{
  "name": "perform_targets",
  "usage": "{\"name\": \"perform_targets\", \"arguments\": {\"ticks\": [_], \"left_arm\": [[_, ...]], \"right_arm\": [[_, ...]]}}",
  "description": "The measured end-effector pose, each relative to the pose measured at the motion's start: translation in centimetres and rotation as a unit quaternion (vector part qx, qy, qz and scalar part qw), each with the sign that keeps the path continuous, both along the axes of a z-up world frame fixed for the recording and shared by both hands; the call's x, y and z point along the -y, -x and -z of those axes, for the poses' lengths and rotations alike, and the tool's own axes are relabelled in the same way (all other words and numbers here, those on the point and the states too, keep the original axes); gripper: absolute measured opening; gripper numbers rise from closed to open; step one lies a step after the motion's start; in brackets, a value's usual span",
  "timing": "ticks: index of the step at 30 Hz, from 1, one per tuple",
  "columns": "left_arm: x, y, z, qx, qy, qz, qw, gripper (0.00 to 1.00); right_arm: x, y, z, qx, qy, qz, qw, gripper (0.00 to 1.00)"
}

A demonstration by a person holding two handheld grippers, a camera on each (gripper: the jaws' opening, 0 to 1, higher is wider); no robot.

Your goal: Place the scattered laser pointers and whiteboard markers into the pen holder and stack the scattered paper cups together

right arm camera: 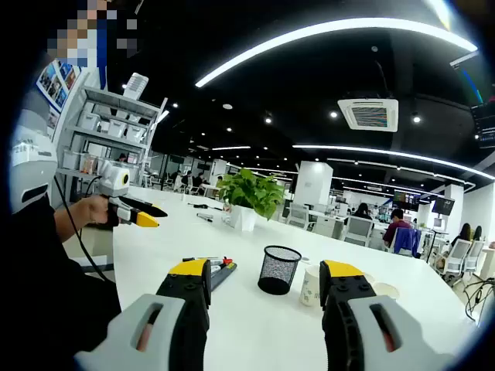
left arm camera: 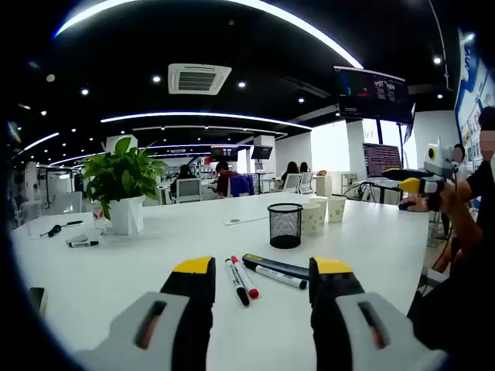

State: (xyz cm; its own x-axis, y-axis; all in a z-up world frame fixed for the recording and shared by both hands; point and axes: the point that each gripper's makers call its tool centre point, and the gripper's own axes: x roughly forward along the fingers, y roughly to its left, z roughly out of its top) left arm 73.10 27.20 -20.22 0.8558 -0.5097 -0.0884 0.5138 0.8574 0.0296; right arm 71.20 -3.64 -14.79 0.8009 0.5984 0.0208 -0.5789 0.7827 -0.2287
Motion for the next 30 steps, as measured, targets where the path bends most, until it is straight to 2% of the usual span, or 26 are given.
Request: {"name": "perform_targets", "arguments": {"ticks": [9, 30], "left_arm": [[0.4, 0.05, 0.3, -0.006, 0.001, 0.006, 1.0, 0.5], [0.05, 0.06, 0.0, -0.002, 0.001, 0.0, 1.0, 0.5]], "right_arm": [[-0.03, -0.02, 0.15, 0.001, 0.006, 0.001, 1.0, 0.59], [0.06, -0.07, 0.28, -0.004, 0.004, 0.005, 1.0, 0.6]]}}
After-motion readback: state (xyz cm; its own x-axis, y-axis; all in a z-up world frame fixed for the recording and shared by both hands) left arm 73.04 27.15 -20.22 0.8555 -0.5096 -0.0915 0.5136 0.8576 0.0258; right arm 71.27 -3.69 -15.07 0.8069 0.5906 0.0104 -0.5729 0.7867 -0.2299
